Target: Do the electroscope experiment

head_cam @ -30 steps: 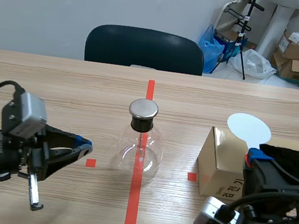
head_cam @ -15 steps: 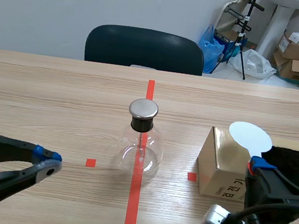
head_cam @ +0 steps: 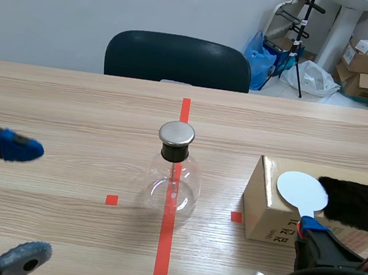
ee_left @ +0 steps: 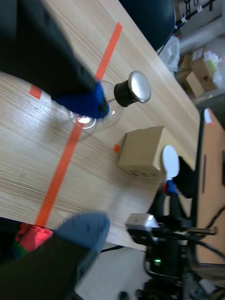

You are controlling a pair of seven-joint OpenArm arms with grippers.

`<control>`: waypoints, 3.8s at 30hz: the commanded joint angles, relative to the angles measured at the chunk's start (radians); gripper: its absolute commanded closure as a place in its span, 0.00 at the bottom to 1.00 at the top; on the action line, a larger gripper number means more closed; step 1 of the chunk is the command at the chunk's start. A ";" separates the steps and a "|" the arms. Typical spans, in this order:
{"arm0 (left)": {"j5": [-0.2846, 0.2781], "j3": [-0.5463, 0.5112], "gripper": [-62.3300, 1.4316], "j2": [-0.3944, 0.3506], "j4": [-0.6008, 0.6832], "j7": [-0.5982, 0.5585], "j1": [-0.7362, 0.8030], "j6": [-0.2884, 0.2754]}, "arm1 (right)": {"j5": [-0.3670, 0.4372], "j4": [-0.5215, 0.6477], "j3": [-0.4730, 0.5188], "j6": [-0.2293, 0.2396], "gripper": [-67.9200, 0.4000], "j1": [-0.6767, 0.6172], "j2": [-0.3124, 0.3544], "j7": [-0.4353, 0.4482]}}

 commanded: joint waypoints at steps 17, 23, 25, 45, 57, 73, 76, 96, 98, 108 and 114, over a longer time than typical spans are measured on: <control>-0.029 0.003 0.00 0.005 0.005 0.002 0.006 -0.002 | 0.011 -0.006 -0.032 -0.061 0.98 0.032 0.005 -0.004; -0.029 0.003 0.00 0.005 0.005 0.002 0.005 -0.002 | 0.024 -0.006 -0.032 -0.061 0.98 0.026 0.005 -0.040; -0.029 0.003 0.00 0.004 0.005 0.002 0.005 -0.002 | 0.027 -0.006 -0.032 -0.061 0.98 0.026 0.005 -0.050; -0.028 0.003 0.00 0.004 0.005 0.002 0.005 -0.002 | 0.046 -0.011 -0.032 -0.061 0.13 0.027 0.005 -0.052; -0.028 0.003 0.00 0.004 0.005 0.002 0.005 -0.002 | 0.046 -0.011 -0.032 -0.061 0.00 0.027 0.005 -0.052; -0.028 0.003 0.00 0.004 0.005 0.002 0.005 -0.002 | 0.046 -0.011 -0.032 -0.061 0.00 0.027 0.005 -0.053; -0.028 0.003 0.00 0.004 0.005 0.002 0.005 -0.002 | 0.046 -0.011 -0.032 -0.061 0.00 0.027 0.005 -0.053; -0.029 0.003 0.00 0.004 0.005 0.002 0.005 -0.002 | 0.023 -0.011 -0.032 -0.061 0.00 0.027 0.005 -0.052; -0.029 0.003 0.00 0.004 0.005 0.002 0.005 -0.002 | 0.023 -0.011 -0.032 -0.061 0.00 0.027 0.005 -0.052; -0.029 0.003 0.00 0.005 0.005 0.002 0.005 -0.002 | 0.024 -0.011 -0.032 -0.061 0.00 0.027 0.005 -0.052; -0.028 0.003 0.00 0.005 0.005 0.003 0.005 -0.002 | 0.027 -0.011 -0.032 -0.061 0.00 0.027 0.005 -0.052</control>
